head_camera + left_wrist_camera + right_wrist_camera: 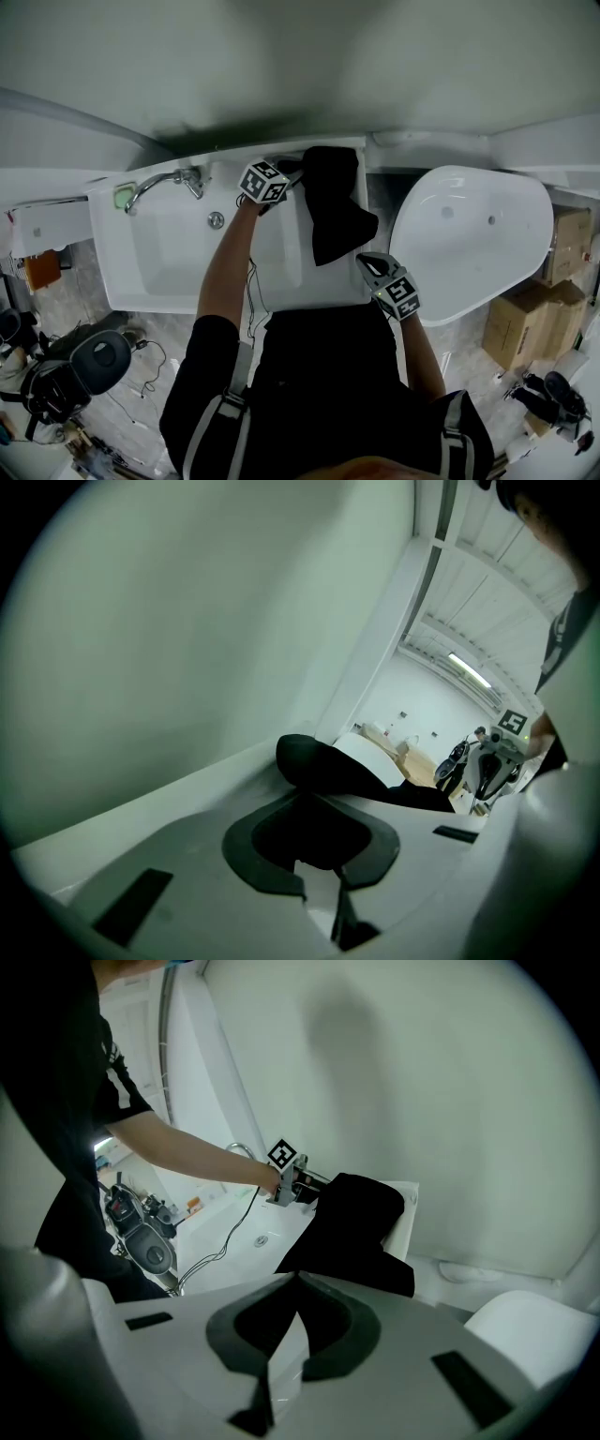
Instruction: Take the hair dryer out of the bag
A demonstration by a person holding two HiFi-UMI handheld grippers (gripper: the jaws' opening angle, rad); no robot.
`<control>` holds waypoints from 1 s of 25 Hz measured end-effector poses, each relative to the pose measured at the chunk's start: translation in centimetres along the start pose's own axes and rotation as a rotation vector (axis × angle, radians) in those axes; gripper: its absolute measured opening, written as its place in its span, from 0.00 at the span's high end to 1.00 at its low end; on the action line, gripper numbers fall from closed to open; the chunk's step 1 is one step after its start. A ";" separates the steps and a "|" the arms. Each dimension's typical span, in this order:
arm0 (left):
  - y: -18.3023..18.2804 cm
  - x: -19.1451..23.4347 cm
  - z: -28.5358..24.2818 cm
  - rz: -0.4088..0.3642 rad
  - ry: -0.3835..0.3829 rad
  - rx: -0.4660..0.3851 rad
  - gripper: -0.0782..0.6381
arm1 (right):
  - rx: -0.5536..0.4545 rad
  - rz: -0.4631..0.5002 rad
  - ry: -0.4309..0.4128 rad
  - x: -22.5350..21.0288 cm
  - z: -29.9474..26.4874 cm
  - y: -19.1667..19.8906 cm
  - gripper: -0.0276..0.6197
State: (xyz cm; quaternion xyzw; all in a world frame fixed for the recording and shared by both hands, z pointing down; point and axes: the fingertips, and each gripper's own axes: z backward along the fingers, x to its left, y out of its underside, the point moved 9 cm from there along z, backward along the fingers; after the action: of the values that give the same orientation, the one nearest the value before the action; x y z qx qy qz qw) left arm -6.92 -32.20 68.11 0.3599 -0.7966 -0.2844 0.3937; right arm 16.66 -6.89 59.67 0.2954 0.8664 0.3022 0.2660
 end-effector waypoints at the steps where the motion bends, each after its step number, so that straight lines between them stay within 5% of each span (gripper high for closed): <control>1: -0.2 -0.4 0.4 0.000 0.013 -0.012 0.86 | -0.005 -0.004 0.000 0.0 0.0 0.0 0.87; 13: -2.4 -7.1 5.8 -0.029 0.121 -0.283 0.86 | -0.059 0.019 -0.022 0.9 -0.8 -1.1 0.87; 25: -3.5 -16.1 8.9 -0.168 0.144 -0.347 0.86 | -0.115 0.057 -0.004 2.0 0.3 -2.2 0.87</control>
State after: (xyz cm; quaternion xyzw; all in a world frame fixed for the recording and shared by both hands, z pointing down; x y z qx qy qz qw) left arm -6.20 -19.92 54.01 0.3713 -0.6727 -0.4226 0.4806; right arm 14.70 -6.84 57.35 0.3050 0.8382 0.3583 0.2757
